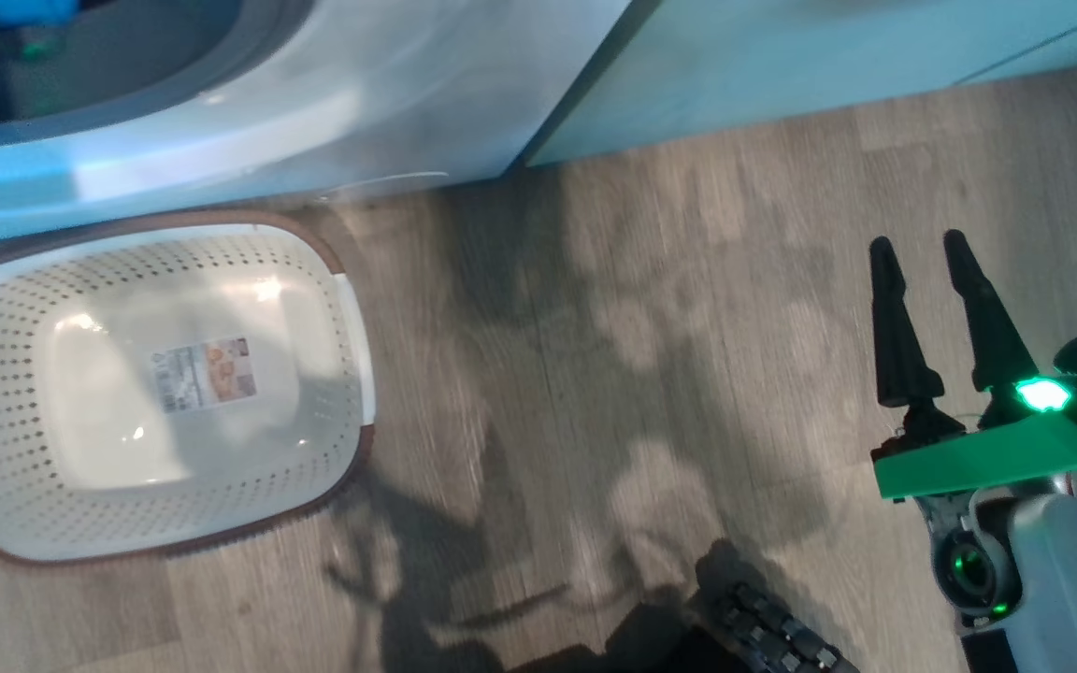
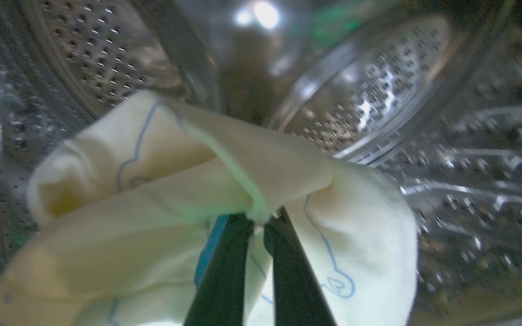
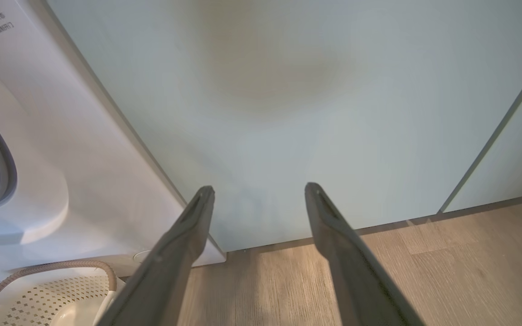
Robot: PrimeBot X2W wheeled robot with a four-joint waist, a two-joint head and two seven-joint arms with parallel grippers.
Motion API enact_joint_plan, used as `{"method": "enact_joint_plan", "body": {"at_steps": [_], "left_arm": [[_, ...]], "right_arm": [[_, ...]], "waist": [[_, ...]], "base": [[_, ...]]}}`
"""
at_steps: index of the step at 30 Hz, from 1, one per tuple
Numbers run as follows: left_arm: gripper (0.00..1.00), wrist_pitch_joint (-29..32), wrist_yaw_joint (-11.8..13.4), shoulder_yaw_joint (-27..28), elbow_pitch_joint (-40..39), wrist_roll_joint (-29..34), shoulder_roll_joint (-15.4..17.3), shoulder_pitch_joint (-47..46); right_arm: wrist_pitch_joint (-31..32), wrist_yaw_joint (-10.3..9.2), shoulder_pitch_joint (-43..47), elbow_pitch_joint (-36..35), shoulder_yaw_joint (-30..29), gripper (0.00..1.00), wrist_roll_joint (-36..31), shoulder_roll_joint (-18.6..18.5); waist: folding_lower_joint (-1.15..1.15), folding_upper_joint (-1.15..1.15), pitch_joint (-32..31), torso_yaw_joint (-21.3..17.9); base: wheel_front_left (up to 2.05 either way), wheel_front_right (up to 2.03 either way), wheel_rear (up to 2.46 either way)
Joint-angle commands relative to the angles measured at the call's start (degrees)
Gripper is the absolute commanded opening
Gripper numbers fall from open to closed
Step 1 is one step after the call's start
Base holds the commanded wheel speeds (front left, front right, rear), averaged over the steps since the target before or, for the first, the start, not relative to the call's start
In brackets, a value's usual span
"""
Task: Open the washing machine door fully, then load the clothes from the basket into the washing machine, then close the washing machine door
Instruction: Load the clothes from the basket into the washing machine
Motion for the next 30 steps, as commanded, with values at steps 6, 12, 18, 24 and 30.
{"method": "enact_joint_plan", "body": {"at_steps": [6,12,18,24,30], "left_arm": [[0.0,-5.7,0.8,2.4,2.4,0.7,3.9,-7.4],[0.0,-8.9,1.5,3.0,3.3,2.3,4.2,-12.1],[0.0,-9.2,1.8,4.4,6.0,2.3,3.9,-11.0],[1.0,-7.3,-0.1,2.3,11.3,2.4,1.7,-8.7],[1.0,-5.9,-1.5,0.0,13.3,1.3,-0.6,-4.6]], "right_arm": [[-0.5,-0.16,-0.8,-2.1,1.3,1.0,1.0,-0.2],[-0.5,-0.16,-1.2,-2.2,1.0,1.0,1.2,-0.2],[-0.5,-0.16,-1.3,-2.0,1.1,1.0,1.5,-0.2],[-0.5,-0.16,-1.3,-1.7,0.6,1.0,1.2,-0.2],[-0.5,-0.16,-0.9,-1.3,0.0,1.0,0.6,-0.2]], "waist": [[-0.01,0.0,2.3,-1.8],[-0.01,0.0,3.9,-2.5],[-0.01,0.0,4.7,-2.5],[-0.01,0.0,3.8,-1.4],[-0.01,0.0,0.5,-0.3]], "base": [[0.0,0.0,0.0],[0.0,0.0,0.0],[0.0,0.0,0.0],[0.0,0.0,0.0],[0.0,0.0,0.0]]}}
